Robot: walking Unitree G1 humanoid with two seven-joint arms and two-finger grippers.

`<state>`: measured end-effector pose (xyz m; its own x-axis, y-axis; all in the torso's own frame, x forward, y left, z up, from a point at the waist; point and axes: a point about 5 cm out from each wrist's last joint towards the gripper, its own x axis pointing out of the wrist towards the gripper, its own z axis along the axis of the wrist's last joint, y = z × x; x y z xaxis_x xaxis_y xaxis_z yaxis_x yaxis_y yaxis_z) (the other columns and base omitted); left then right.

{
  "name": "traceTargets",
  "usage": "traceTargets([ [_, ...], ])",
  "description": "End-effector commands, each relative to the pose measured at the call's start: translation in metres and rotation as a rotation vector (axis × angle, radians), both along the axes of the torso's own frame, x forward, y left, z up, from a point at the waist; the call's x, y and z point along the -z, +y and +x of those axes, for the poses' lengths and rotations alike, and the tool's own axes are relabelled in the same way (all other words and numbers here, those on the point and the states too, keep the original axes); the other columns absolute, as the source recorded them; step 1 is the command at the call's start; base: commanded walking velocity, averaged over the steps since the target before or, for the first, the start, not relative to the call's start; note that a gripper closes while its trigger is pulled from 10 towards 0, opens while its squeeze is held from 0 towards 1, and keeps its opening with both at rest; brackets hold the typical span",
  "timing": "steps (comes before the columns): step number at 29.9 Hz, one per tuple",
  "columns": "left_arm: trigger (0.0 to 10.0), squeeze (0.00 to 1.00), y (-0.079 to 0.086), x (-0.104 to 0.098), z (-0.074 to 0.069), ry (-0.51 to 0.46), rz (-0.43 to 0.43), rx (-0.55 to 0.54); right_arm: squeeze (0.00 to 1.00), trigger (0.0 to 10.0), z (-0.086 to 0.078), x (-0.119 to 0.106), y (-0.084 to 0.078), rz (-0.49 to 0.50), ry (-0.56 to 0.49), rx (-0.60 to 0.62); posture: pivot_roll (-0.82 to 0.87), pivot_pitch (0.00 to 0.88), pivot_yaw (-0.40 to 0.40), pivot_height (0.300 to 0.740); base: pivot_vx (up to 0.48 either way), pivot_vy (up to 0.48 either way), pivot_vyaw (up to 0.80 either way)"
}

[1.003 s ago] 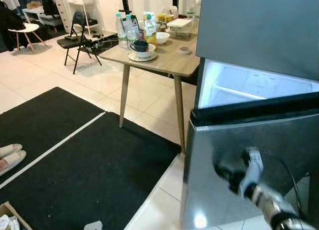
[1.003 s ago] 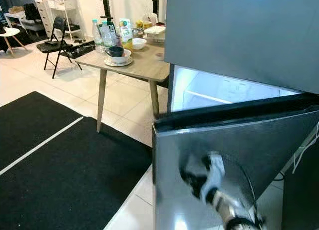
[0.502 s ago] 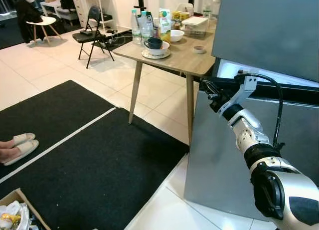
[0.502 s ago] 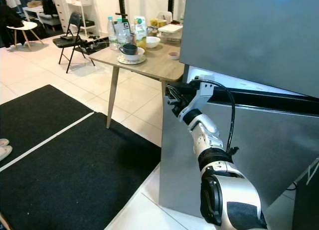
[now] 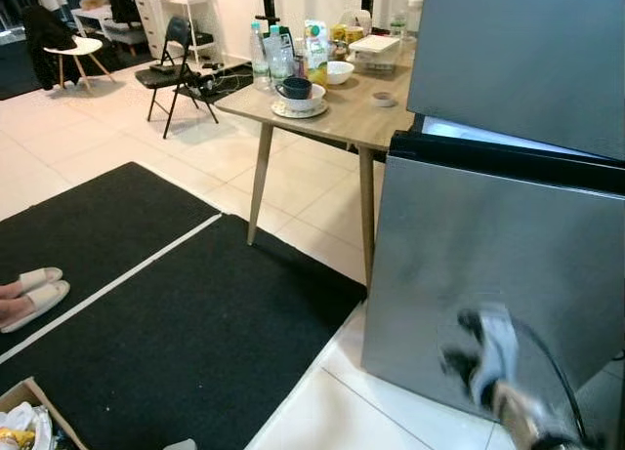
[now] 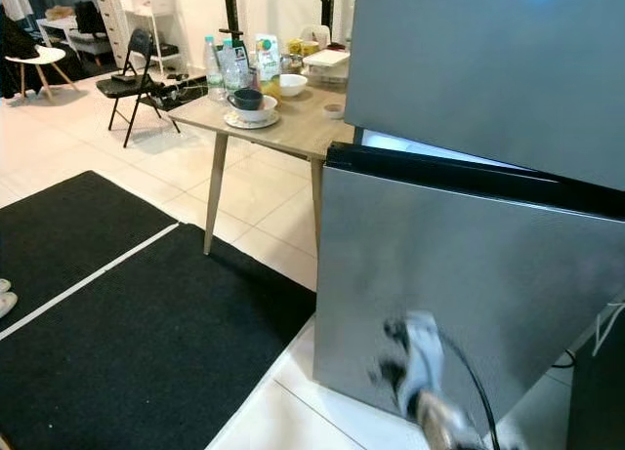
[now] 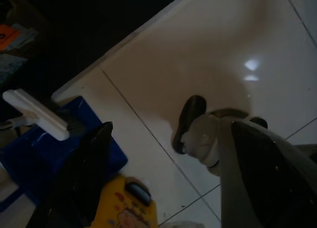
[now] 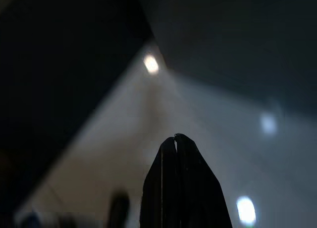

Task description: Restocking fridge

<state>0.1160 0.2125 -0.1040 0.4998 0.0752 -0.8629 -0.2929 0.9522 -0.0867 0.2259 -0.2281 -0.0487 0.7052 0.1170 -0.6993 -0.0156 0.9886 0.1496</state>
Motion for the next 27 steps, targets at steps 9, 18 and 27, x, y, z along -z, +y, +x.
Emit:
traceTargets([
  [9,10.0,0.0,-0.007,0.002,-0.002,0.016,-0.015,0.027,0.0,10.0,-0.074,0.037,-0.015,-0.079,0.269,0.058,-0.1,0.0,-0.007,0.74,0.0,-0.18,0.0],
  [18,10.0,0.0,-0.003,0.001,-0.002,0.02,0.001,0.011,0.0,10.0,-0.076,0.036,-0.021,-0.099,0.279,0.081,-0.11,0.0,-0.01,0.74,0.0,-0.358,0.0],
  [27,10.0,0.0,-0.004,0.0,0.004,0.007,-0.003,-0.006,0.0,10.0,-0.072,0.035,-0.019,-0.1,0.269,0.066,-0.1,0.0,-0.007,0.74,0.0,0.0,0.0],
])
